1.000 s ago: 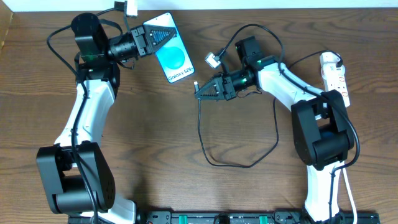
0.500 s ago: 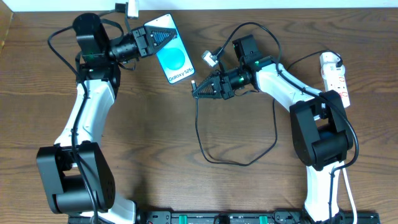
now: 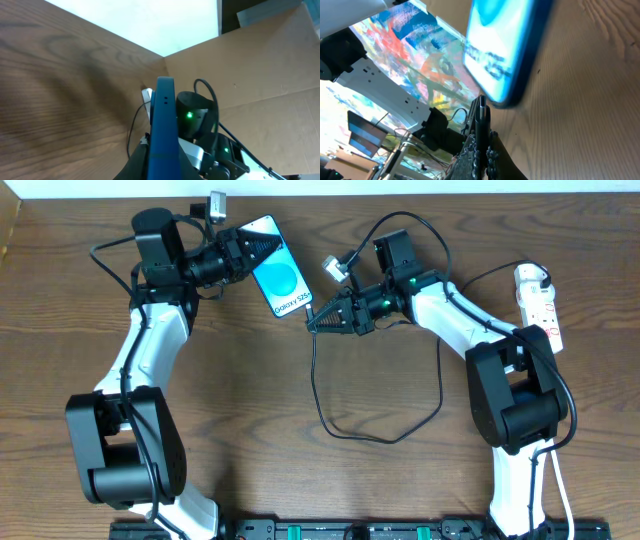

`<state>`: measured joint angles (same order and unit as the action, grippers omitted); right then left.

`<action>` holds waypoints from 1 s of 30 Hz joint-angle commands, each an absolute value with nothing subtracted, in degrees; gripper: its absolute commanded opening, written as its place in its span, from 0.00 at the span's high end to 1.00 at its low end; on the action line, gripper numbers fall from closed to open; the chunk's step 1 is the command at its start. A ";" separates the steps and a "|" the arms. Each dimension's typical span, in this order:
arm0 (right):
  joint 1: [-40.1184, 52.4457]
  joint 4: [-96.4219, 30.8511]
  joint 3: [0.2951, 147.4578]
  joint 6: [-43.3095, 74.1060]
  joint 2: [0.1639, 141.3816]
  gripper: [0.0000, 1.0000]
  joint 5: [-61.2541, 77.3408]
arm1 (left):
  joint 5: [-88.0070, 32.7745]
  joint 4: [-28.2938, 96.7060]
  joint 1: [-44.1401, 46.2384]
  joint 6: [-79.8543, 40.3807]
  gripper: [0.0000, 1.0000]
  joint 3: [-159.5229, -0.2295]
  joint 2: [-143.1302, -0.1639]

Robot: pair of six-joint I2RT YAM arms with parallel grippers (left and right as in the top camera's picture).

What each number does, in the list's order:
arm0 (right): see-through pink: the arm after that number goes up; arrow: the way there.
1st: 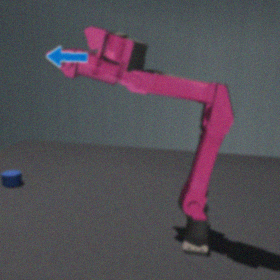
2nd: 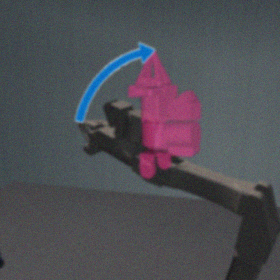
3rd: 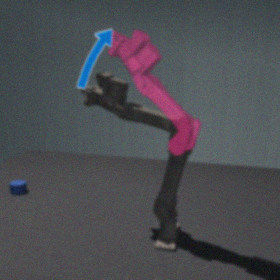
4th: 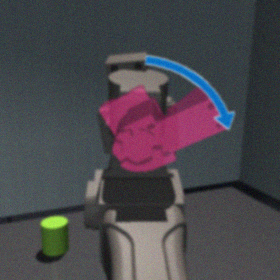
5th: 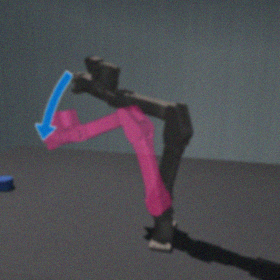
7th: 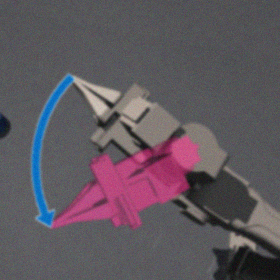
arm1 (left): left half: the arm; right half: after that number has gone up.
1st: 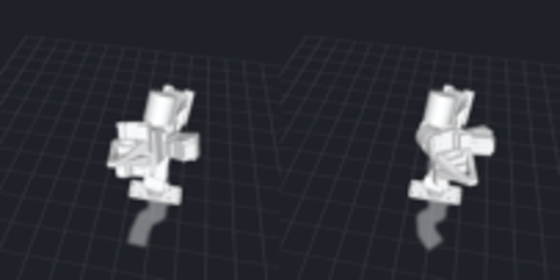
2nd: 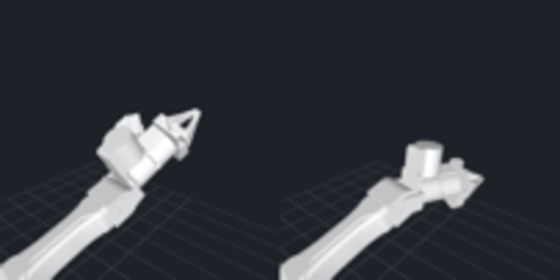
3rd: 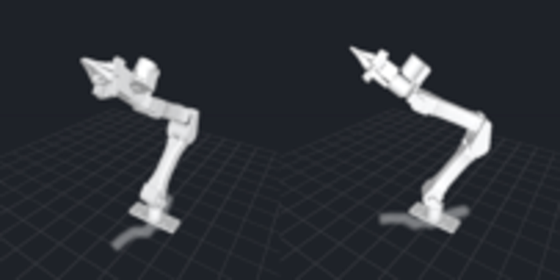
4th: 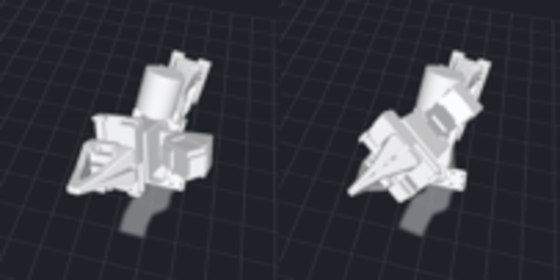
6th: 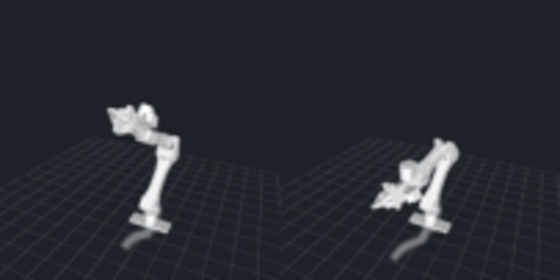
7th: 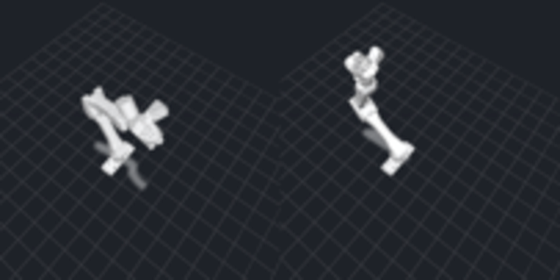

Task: Plug charger to phone and switch on socket
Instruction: 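Push the connector into the phone's bottom port held by the left gripper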

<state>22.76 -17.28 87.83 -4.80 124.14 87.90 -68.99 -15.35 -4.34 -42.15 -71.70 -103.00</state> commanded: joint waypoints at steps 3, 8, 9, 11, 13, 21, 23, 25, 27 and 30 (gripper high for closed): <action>24.71 -17.37 88.88 -4.01 123.63 0.99 89.54 | -69.82 -18.11 -4.49 -43.68 0.93 -72.23 -103.42; 25.21 -17.39 88.88 -3.62 123.63 0.99 89.54 | -69.84 -21.43 -4.69 -46.44 0.93 -72.23 -103.42; 25.30 -17.34 88.88 -3.40 123.63 0.99 89.54 | -69.87 -21.56 -4.69 -46.41 0.93 -72.23 -103.42; 25.47 -17.34 88.88 -3.40 123.63 0.99 89.54 | -70.15 -21.54 -4.69 -46.39 0.93 -72.23 -103.42; 25.56 -17.32 88.88 -3.40 123.63 0.99 89.54 | -71.00 -21.56 -4.69 -46.35 0.93 -72.23 -103.42; 25.56 -16.88 88.88 -3.22 123.63 0.99 89.54 | -72.73 -21.58 -4.69 -45.67 0.93 -72.23 -103.44; 25.56 -16.69 88.88 -2.81 123.61 0.99 89.54 | -73.08 -21.58 -4.67 -44.99 0.93 -72.23 -103.42; 25.56 -16.10 88.88 -2.13 123.61 0.99 89.54 | -73.08 -21.56 -4.62 -44.82 0.93 -72.23 -103.42; 25.58 -15.53 88.88 -1.67 123.61 0.99 89.54 | -73.08 -21.56 -4.45 -44.82 0.93 -72.23 -103.44; 25.61 -14.04 88.88 -0.03 123.61 0.99 89.54 | -73.06 -21.56 -4.01 -43.99 0.93 -72.23 -103.42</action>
